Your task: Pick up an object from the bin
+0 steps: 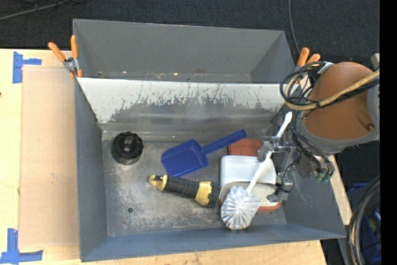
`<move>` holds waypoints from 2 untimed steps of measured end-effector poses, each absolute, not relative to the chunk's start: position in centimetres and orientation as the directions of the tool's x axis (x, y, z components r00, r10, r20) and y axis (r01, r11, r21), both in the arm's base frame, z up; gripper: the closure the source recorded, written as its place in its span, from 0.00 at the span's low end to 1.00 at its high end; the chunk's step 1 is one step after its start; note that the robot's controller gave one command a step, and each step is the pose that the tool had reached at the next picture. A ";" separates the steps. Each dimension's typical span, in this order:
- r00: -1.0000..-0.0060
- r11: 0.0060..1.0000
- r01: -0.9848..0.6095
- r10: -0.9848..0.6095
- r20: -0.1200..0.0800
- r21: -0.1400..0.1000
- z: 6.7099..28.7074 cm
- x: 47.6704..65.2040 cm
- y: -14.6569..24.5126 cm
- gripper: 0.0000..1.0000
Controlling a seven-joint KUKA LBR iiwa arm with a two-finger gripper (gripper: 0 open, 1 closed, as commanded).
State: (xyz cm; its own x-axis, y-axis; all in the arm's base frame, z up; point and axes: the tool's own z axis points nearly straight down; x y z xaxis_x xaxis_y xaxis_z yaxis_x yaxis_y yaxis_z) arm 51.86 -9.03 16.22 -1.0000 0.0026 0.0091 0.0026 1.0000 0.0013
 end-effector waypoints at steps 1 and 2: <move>-1.000 1.000 -0.001 -0.001 0.001 0.000 16.6 52.0 -9.0 0.00; -0.986 0.986 -0.165 -0.165 -0.003 -0.001 12.0 51.2 -8.3 0.00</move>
Offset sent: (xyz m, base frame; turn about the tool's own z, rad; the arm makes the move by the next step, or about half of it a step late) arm -0.0178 0.0122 -0.0922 -0.3179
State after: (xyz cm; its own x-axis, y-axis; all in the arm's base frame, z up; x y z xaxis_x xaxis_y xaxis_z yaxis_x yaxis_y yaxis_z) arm 51.24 -8.34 11.99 -0.9863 -0.1652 -0.0034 -0.1652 0.9863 -0.0007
